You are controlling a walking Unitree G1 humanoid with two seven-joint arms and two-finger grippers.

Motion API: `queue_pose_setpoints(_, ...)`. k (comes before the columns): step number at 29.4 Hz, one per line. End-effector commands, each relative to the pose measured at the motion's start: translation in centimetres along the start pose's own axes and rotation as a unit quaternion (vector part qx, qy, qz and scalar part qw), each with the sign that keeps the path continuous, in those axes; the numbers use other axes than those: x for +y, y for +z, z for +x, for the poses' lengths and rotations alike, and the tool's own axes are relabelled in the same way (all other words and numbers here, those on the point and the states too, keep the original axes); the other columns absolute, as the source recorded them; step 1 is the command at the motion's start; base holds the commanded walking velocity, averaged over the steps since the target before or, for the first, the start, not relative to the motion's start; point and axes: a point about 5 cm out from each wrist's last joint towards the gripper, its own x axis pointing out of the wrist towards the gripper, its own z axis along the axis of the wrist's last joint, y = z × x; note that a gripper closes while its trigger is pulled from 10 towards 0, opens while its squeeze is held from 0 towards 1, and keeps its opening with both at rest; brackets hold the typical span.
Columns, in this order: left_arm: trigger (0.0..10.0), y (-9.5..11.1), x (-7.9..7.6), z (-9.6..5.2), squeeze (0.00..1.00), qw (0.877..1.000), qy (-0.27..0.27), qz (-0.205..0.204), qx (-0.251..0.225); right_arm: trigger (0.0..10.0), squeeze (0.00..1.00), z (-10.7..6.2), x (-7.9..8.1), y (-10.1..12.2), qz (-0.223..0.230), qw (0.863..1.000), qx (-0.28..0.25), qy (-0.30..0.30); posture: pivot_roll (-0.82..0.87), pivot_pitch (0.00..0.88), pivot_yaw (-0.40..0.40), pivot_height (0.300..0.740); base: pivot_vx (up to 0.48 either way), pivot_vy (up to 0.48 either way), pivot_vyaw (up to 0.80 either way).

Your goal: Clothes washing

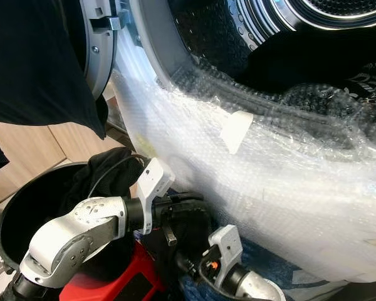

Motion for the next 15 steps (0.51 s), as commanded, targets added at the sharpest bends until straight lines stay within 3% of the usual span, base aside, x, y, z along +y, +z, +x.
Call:
queue_pose_setpoints(1,10.0,1.3,-0.9,0.0,0.00,0.999,-0.025,0.012,-0.021,10.0,0.00,0.1,0.4,0.2,0.017,1.000,-0.015,0.012,0.10,0.084,0.017,0.740,0.000,0.000,0.00)
queue_pose_setpoints(7,10.0,1.9,-0.9,0.1,0.00,0.999,-0.032,0.020,-0.025,10.0,0.00,1.6,0.4,1.0,0.021,0.999,-0.039,0.006,0.11,0.094,0.022,0.740,0.000,0.000,0.00)
queue_pose_setpoints(15,10.0,2.2,-0.8,0.1,0.00,0.999,-0.027,0.023,-0.030,10.0,0.00,2.0,0.9,-0.1,0.019,1.000,-0.016,0.019,0.09,0.105,0.008,0.740,0.000,0.000,0.00)
